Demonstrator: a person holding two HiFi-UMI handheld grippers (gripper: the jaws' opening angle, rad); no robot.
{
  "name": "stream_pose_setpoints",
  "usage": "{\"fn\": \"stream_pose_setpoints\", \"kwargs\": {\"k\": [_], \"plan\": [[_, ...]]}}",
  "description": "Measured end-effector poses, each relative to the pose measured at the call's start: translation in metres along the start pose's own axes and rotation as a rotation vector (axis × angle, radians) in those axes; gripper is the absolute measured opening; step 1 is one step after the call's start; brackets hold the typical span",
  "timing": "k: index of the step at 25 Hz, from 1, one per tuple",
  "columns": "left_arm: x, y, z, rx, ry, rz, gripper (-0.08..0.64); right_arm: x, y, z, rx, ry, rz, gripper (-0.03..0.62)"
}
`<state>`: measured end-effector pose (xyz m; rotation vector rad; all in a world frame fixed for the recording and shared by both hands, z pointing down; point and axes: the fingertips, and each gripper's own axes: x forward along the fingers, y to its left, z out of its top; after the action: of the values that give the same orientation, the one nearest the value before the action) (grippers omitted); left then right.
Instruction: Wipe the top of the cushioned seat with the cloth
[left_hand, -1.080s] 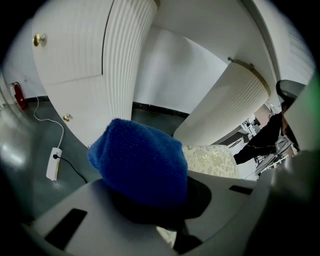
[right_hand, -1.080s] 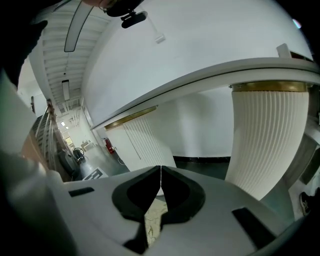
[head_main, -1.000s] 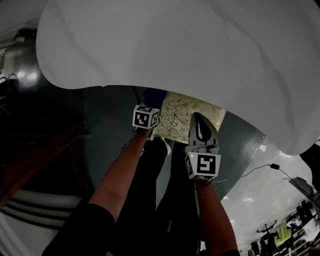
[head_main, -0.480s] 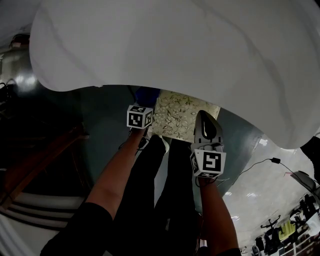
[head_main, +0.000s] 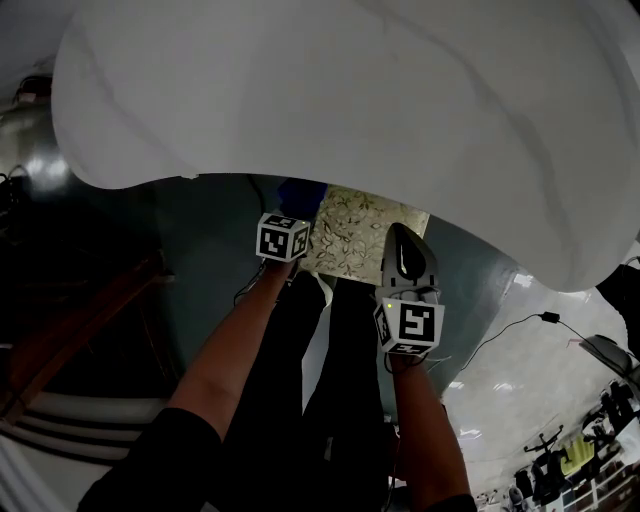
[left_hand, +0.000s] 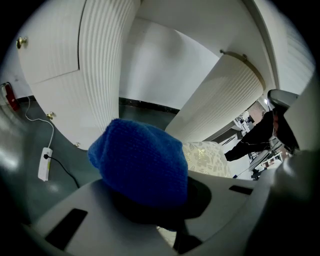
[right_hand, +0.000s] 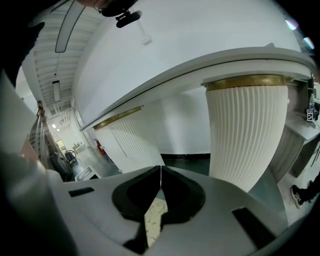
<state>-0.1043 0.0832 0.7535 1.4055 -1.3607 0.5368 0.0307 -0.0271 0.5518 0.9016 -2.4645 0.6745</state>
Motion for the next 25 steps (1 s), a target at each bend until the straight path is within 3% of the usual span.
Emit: {"fn": "stream_pose_setpoints", "kwargs": {"k": [13,18,25], "plan": [[0.022,-0.058,-0.002,0.035,0.013,-0.058,0.04,-0.019,-0.034,0.001,0.024,-0.015,-0.051,0.037],[0.032,-0.076,-0.004,0.011,0.018,-0.061,0.04,-0.027,-0.054,-0.004,0.044,-0.012,-0.084,0.037],[0.049,-0.118,-0.004,0.094,0.047,-0.098,0.04,-0.041,-0.086,-0.008,0.066,-0.013,-0.142,0.037]]}}
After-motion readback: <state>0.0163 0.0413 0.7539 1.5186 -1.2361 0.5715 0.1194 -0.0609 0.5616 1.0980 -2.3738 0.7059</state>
